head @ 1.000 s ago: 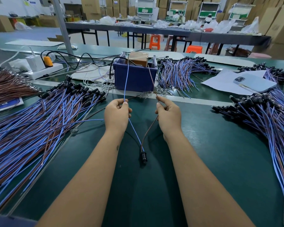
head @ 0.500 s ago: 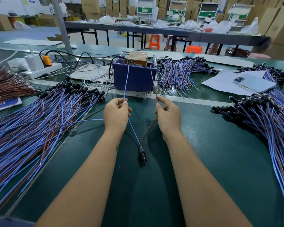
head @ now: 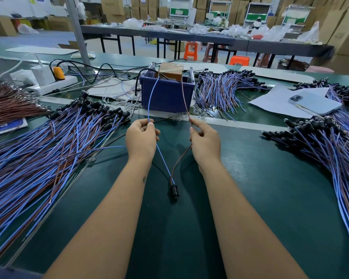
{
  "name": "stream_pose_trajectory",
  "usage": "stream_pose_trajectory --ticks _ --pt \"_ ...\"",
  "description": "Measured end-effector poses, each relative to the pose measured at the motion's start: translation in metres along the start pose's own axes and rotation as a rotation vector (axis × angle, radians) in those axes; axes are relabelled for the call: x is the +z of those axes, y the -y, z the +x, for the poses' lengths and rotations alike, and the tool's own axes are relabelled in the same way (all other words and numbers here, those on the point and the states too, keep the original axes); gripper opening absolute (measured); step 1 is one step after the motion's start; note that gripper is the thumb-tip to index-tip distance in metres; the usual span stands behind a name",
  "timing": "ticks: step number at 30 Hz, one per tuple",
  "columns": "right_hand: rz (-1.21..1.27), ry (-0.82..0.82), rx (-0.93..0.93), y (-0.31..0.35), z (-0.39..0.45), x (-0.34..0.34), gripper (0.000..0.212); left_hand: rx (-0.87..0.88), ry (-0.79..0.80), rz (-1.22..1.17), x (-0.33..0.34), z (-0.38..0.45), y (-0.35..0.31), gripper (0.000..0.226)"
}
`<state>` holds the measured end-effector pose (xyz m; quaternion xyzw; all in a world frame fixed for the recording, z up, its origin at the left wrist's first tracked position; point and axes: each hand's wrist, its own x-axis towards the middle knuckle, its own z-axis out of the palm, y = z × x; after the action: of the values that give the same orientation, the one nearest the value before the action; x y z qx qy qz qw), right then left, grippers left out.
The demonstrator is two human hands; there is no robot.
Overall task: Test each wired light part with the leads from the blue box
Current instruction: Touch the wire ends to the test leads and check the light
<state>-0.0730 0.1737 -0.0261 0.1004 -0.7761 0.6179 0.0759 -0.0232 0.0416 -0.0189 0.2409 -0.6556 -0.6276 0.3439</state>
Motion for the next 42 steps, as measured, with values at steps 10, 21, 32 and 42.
stream_pose_trajectory --ticks 10,21,32,42 --pt "-0.046 0.008 -0.014 -0.0023 0.0033 0.0058 0.031 0.003 0.001 -0.002 0.0012 0.0006 -0.0001 0.008" --pt "-0.040 0.040 -0.013 -0.0032 0.0028 0.0057 0.031 0.007 0.002 -0.018 0.0012 0.0011 0.0008 0.009" --pt "-0.032 0.046 -0.023 -0.0036 0.0029 0.0047 0.031 0.007 0.030 -0.019 0.0020 -0.0001 -0.0011 0.009" --pt "-0.048 0.042 -0.033 -0.0046 0.0035 0.0048 0.030 -0.028 -0.021 -0.063 0.0011 0.0034 0.0002 0.009"
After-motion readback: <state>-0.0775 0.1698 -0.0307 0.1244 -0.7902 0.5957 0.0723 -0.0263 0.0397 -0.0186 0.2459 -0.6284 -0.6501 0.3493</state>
